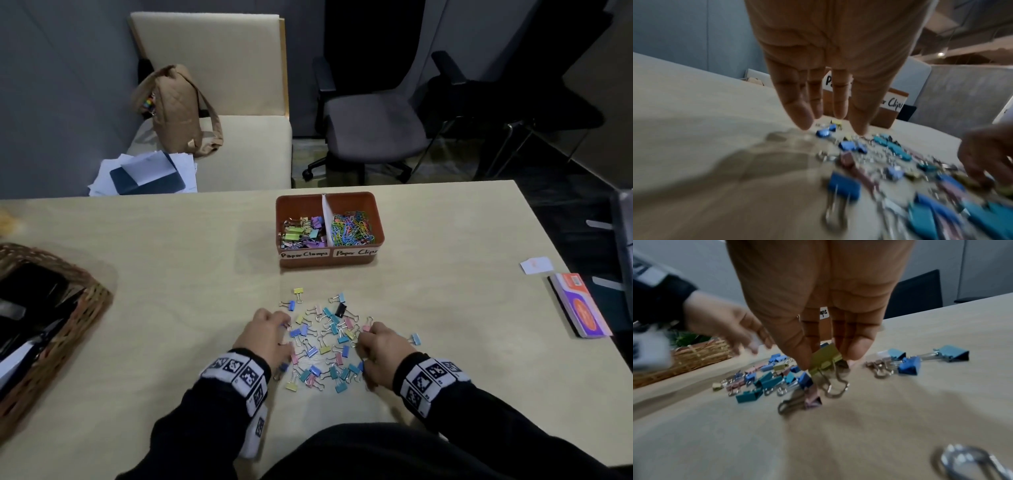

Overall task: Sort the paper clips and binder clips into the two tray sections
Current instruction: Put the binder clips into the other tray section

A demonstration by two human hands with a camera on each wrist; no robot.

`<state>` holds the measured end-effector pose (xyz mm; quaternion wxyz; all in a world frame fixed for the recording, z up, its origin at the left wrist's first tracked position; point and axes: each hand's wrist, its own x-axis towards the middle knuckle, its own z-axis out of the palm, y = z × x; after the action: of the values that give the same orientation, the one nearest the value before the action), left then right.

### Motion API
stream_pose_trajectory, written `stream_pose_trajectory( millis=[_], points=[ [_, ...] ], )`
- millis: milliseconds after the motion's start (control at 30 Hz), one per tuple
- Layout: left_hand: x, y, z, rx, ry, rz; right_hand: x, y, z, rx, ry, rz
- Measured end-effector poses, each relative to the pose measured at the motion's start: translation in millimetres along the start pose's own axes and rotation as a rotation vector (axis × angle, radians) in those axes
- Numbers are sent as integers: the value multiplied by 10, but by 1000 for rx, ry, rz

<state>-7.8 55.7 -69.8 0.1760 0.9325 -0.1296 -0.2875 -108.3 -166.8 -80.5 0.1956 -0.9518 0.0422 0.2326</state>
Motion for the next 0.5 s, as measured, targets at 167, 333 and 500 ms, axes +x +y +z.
stream_pose_trajectory(
  millis=[167, 333, 500],
  points=[
    [-191, -147, 281, 79, -112, 10, 97, 33, -24, 7, -40, 41],
    [-108, -163, 357, -13, -45, 57, 8, -58, -30, -32, 73, -126],
    [-79, -163, 420, -11, 6, 101, -45, -207, 96, -91, -16, -331]
  ],
)
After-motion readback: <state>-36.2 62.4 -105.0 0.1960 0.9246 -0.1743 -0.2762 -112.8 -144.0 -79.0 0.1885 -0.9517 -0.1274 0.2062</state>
